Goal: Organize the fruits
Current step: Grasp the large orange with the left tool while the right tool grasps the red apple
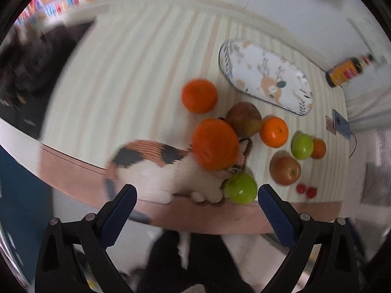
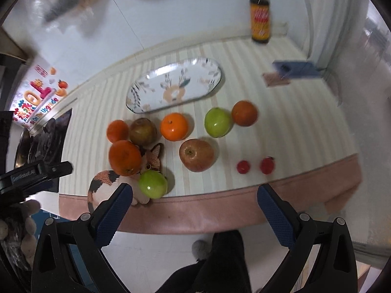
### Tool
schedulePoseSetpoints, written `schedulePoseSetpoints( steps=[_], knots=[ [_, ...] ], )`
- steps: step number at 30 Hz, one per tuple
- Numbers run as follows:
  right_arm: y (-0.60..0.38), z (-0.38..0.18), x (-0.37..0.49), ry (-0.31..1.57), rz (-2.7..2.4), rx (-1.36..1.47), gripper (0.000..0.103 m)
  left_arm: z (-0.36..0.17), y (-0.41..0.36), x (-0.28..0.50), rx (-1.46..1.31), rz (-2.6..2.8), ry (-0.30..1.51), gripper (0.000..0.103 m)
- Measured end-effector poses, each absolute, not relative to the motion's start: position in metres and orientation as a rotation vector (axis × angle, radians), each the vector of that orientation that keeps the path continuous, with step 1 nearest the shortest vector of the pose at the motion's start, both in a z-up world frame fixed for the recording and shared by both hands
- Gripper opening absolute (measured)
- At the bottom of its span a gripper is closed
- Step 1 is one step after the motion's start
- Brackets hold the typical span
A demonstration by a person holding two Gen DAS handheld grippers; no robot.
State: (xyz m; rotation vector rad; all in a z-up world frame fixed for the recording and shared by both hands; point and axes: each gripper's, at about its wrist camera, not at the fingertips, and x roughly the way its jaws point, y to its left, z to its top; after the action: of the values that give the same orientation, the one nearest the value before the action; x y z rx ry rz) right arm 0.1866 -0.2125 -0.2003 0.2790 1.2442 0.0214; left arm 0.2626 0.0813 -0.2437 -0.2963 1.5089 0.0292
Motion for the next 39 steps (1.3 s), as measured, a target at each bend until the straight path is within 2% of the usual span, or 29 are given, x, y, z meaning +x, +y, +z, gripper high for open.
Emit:
schedulePoseSetpoints(
  steps=[4,12,13,15,20,22,24,31,39],
  knots=[
    [-0.217,-0.244,0.225,1.340,0.060,0.284,0.103,-0.288,0.080,0.293,-0.421,0.053,1.615,0.096],
    [-0.223,-0.303,0.276,1.504,0.151,0.317,0.103,-0.351,0.058,0.333,-0.462,0.113,1.724,0.096],
    [-0.222,-0.307,0.280,1.519,0.162,0.318,0.103,-0.354,0.055,0.334,-0.451,0.110,1.726,0.093],
    [-0.217,-0.315,0.286,1.550,0.191,0.320,0.103,-0.356,0.044,0.335,-0.358,0.122,1.714,0.076],
    [-0.207,-0.330,0.292,1.599,0.202,0.320,0.098,-0.347,0.024,0.328,-0.178,0.057,1.661,0.075],
    [-0.204,-0.337,0.293,1.618,0.193,0.305,0.088,-0.343,0.018,0.323,-0.101,0.038,1.651,0.075],
    [-0.200,-0.343,0.294,1.636,0.190,0.298,0.084,-0.341,0.012,0.319,-0.052,0.012,1.638,0.076],
    [-0.187,-0.361,0.292,1.667,0.167,0.277,0.074,-0.340,0.011,0.321,-0.035,0.005,1.640,0.077],
    [-0.178,-0.363,0.285,1.644,0.153,0.241,0.070,-0.343,0.009,0.307,-0.005,-0.005,1.609,0.075]
  ],
)
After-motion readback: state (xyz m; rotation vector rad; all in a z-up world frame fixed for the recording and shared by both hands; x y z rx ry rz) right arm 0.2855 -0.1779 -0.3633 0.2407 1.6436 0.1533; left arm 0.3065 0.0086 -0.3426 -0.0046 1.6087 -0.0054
